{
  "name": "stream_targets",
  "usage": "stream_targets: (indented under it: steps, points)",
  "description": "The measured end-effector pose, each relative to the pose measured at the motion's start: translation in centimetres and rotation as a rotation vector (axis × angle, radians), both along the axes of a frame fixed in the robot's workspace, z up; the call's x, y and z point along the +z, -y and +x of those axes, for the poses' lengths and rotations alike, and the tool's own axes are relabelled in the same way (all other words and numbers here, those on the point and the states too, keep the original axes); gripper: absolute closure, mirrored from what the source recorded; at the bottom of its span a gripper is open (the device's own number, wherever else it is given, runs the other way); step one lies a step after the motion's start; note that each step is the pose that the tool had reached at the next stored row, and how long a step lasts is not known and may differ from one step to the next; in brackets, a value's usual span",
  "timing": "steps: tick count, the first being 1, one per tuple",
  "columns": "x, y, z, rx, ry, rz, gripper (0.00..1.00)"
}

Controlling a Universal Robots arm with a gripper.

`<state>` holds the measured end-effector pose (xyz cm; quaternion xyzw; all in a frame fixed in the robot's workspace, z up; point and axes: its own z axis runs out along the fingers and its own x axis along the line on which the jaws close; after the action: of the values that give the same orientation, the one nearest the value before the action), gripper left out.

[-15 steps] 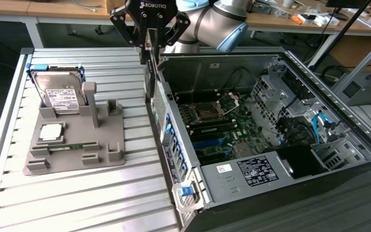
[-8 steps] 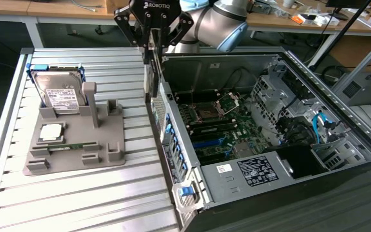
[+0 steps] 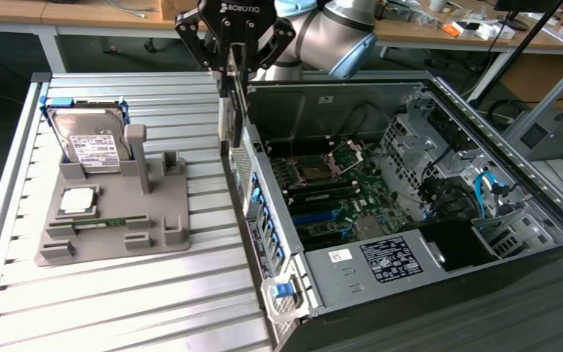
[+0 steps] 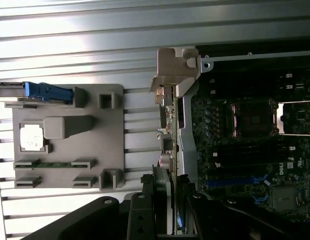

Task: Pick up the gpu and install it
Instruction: 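Pick up the gpu and move the gpu toward the slot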

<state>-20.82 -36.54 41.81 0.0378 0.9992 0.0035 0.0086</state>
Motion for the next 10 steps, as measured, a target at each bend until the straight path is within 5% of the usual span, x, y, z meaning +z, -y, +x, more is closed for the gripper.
stream_targets:
  steps: [10]
  points:
    - [0.0,0.04,0.33,0.0,0.0,-0.0001,0.7]
